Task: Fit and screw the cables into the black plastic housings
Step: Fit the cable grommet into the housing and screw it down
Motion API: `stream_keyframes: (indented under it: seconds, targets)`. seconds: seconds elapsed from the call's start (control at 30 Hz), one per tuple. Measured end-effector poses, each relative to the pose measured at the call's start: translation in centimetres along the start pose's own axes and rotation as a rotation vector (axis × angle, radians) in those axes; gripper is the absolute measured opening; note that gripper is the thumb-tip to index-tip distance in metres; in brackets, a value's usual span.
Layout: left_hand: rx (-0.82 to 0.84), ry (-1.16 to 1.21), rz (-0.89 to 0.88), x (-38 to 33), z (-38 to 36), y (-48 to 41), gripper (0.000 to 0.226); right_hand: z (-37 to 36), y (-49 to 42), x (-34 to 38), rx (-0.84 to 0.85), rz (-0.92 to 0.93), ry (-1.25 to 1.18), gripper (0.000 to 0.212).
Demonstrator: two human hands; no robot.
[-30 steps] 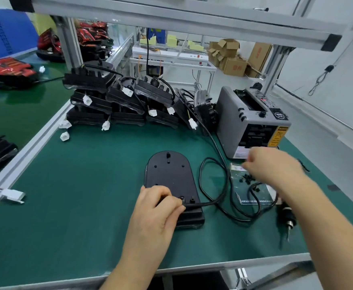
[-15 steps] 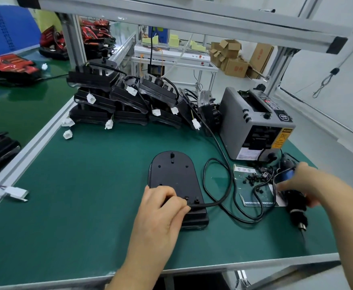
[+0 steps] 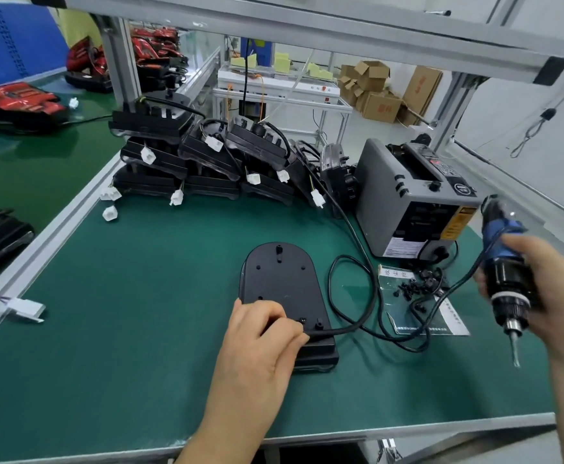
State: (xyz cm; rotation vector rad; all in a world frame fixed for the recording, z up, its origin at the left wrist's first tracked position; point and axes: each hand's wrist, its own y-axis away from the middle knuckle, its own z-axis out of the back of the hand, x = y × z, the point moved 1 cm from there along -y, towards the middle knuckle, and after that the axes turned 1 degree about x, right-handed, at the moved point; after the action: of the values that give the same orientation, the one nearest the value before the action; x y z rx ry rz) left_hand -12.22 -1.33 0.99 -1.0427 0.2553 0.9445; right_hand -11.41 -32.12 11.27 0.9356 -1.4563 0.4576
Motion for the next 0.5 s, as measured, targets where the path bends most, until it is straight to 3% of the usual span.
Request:
stream_keyframes:
  seconds: [0.1,0.2,0.37,0.5]
  targets:
    - [0.006,0.007,0.004,0.0,0.0,0.0,0.018,-2.1,1.6,0.2,0.072,0.056,-0.293,0.020]
    - [0.008,0.008,0.003,0.1,0.0,0.0,0.016,-4.3,3.0,0.1,0.234,0.061,-0.414,0.017]
    - [0.006,0.000,0.005,0.1,0.0,0.0,0.015,-9.2,4.3,-0.1,0.377,0.012,-0.441,0.062]
    - [0.006,-0.014,0.000,0.0,0.0,0.0,0.016,-12.8,5.0,-0.4,0.421,0.081,-0.430,0.074]
